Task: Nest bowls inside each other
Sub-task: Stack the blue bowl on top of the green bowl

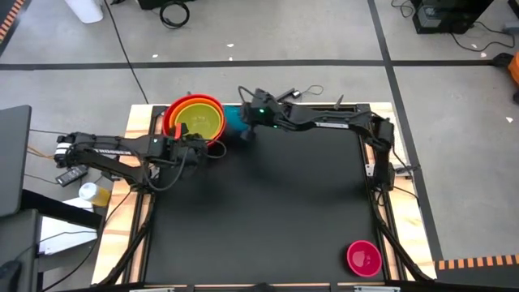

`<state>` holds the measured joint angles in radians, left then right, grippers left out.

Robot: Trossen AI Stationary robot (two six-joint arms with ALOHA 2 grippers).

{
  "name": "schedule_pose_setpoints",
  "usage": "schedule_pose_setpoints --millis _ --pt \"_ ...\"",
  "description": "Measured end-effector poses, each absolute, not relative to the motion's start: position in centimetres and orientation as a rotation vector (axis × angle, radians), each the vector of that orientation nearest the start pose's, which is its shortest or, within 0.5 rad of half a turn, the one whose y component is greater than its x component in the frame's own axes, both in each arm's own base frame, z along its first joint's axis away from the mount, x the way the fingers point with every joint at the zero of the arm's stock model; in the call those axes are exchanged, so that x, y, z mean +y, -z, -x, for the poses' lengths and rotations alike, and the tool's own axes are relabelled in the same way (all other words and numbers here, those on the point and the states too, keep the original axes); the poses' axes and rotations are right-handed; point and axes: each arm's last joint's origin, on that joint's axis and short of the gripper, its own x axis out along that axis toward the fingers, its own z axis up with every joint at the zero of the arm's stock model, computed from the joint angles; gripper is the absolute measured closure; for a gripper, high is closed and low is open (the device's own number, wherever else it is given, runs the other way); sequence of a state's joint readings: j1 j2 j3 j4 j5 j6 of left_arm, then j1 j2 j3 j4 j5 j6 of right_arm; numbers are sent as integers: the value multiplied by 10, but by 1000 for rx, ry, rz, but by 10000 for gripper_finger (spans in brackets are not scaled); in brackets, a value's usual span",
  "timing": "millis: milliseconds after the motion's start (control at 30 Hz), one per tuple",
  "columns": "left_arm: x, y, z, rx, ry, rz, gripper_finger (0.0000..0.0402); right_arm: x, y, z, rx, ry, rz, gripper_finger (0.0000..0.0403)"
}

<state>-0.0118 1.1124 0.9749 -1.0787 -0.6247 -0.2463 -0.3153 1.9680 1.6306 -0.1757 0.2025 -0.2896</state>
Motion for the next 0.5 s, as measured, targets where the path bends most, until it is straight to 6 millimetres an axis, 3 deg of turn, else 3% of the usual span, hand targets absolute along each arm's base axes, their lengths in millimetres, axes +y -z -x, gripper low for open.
schedule_pose_setpoints --millis 133,300,500 --pt "6 -287 -171 1048 -748 -195 221 -154 -275 -459 472 367 319 401" --pt "-3 -298 -152 944 -751 -163 221 -160 -259 -480 419 366 387 402" --pt "-7 -307 -138 862 -721 -125 221 -150 -239 -500 353 294 593 402"
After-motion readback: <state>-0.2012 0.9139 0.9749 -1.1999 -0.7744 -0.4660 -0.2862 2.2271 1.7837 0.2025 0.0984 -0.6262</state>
